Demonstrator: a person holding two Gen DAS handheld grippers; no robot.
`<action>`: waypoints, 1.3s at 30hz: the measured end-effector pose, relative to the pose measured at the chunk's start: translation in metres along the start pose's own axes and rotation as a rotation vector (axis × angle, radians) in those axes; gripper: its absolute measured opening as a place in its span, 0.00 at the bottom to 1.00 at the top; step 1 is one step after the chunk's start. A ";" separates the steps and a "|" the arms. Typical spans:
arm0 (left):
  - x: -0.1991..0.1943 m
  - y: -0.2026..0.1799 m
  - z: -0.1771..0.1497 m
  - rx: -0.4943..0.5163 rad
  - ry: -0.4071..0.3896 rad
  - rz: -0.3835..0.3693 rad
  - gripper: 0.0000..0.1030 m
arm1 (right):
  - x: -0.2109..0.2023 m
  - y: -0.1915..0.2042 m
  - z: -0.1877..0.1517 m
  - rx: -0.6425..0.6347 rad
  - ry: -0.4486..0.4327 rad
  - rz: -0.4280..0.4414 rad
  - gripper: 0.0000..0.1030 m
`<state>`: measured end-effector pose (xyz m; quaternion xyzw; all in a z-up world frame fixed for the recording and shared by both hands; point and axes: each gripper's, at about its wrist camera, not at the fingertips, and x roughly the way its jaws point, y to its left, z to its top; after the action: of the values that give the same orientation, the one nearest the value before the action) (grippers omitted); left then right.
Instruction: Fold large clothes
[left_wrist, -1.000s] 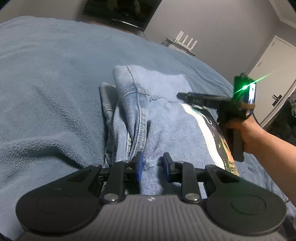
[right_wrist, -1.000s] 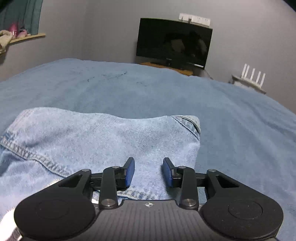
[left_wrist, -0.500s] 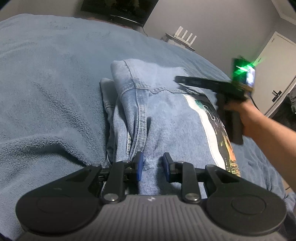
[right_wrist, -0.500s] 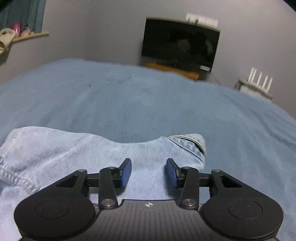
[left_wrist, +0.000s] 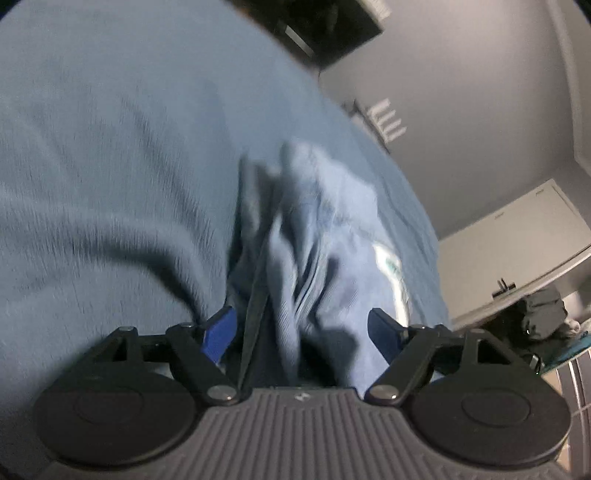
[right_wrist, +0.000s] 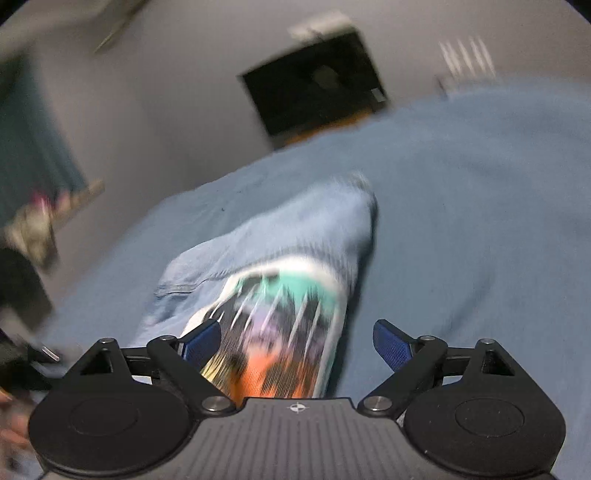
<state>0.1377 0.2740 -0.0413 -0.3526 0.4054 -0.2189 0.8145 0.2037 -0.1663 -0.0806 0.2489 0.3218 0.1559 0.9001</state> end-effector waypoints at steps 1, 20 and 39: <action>0.003 0.000 -0.001 0.015 0.019 0.025 0.74 | 0.000 -0.008 -0.007 0.067 0.018 0.023 0.89; 0.027 0.066 -0.008 -0.095 0.198 -0.240 0.86 | 0.020 0.000 -0.045 0.149 0.172 0.114 0.89; 0.053 0.025 -0.026 0.051 0.242 -0.246 0.74 | 0.033 -0.003 0.008 0.070 0.078 0.130 0.92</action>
<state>0.1485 0.2464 -0.0982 -0.3499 0.4486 -0.3678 0.7356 0.2336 -0.1571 -0.0933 0.2942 0.3448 0.2121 0.8658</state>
